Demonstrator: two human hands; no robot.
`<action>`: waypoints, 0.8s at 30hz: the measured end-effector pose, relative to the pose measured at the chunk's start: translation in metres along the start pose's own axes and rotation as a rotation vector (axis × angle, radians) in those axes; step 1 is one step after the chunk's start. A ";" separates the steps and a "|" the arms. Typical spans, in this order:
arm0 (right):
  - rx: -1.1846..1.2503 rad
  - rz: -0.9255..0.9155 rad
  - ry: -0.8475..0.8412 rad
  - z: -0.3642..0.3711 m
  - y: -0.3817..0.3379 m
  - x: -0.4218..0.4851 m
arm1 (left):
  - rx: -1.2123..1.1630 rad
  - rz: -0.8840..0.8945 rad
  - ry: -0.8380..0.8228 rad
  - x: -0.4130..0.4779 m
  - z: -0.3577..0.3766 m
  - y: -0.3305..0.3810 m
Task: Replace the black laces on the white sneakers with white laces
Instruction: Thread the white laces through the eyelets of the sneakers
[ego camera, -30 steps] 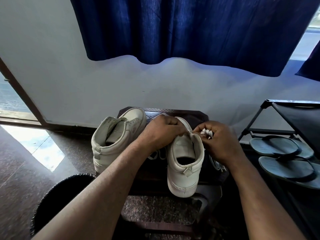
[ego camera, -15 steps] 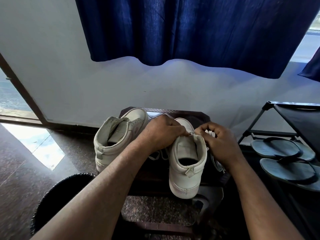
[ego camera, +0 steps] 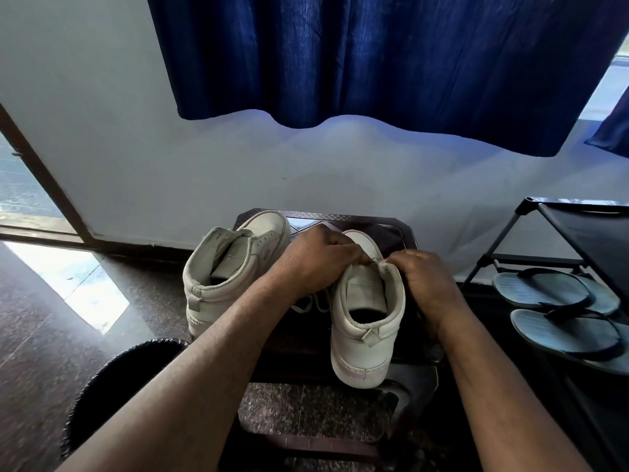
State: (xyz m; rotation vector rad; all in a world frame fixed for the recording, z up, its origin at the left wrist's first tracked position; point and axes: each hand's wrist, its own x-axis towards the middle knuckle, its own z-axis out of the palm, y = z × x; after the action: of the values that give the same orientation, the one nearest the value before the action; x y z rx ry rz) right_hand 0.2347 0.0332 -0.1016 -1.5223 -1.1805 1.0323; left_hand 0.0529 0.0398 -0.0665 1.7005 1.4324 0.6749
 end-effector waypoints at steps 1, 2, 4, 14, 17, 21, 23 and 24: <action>-0.005 -0.024 0.027 0.000 0.001 0.001 | -0.024 -0.005 0.000 -0.001 0.000 0.000; 0.006 -0.047 0.049 0.000 0.001 0.000 | -0.053 -0.009 0.002 -0.001 0.000 0.000; 0.033 -0.069 0.069 0.000 0.004 0.000 | -0.110 -0.018 0.006 -0.002 -0.001 0.000; -0.129 -0.074 0.066 0.004 0.011 0.004 | -0.076 -0.129 0.050 0.009 -0.001 -0.022; -0.071 -0.030 0.084 0.006 0.008 0.001 | -0.050 -0.140 0.025 0.008 -0.002 -0.023; -0.054 -0.018 0.083 0.006 0.005 -0.001 | 0.032 -0.135 0.011 0.005 -0.007 -0.022; -0.077 -0.016 0.098 0.006 0.006 0.001 | 0.061 -0.130 0.003 0.003 -0.008 -0.021; -0.096 -0.012 0.104 0.006 0.007 0.001 | 0.072 -0.124 0.001 0.003 -0.008 -0.021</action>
State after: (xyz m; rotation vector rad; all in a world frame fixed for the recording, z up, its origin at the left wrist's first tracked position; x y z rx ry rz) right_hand 0.2304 0.0349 -0.1094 -1.6220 -1.1787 0.8888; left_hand 0.0356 0.0456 -0.0803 1.6502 1.5658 0.5619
